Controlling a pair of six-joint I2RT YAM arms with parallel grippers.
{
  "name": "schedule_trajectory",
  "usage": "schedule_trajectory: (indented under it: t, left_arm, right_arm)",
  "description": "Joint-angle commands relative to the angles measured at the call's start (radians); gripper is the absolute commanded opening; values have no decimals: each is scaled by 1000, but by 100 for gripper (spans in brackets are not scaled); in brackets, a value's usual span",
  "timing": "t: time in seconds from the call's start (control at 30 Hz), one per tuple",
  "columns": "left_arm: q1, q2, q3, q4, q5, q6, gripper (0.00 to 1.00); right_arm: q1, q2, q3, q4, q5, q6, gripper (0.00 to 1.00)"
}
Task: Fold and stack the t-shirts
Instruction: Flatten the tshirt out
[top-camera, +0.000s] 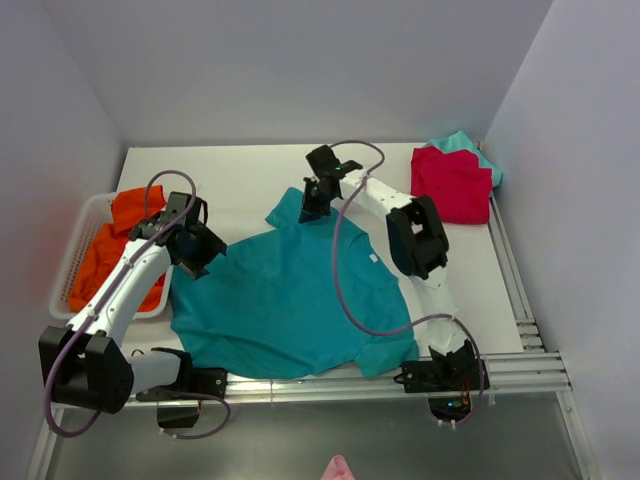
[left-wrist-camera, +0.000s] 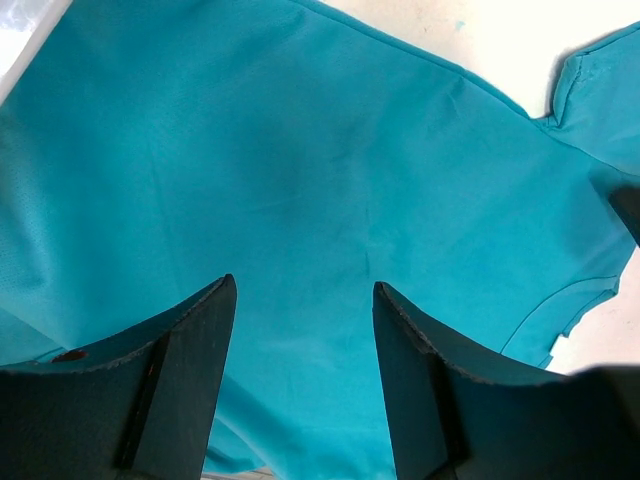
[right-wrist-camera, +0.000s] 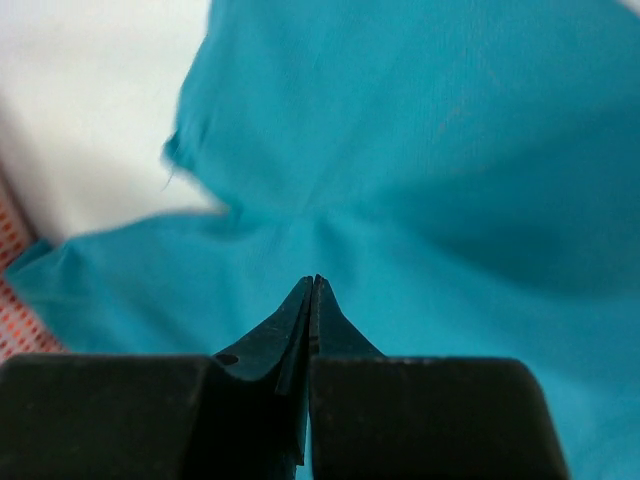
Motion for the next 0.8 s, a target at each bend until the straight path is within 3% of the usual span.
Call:
schedule_trajectory:
  t: [0.0,0.1,0.4,0.6,0.77]
  left_arm:
    - [-4,12,43,15,4,21,63]
    - [-4,21,56,12,1,27,63]
    - [-1,49,78,1,-2,46,62]
    - [1,66,105,-10,-5,61,62]
    - [1,99,133,-11,-13,72,62]
  right_arm:
    - [-6,111,148,-98,25,-44,0]
    - [-26,167,233,-144,77,-29,0]
    - [-216,234,269,-130,154,31,0]
    - [-305,342,397,-132,103,7,0]
    - [-305,345,380,-70,45,25,0]
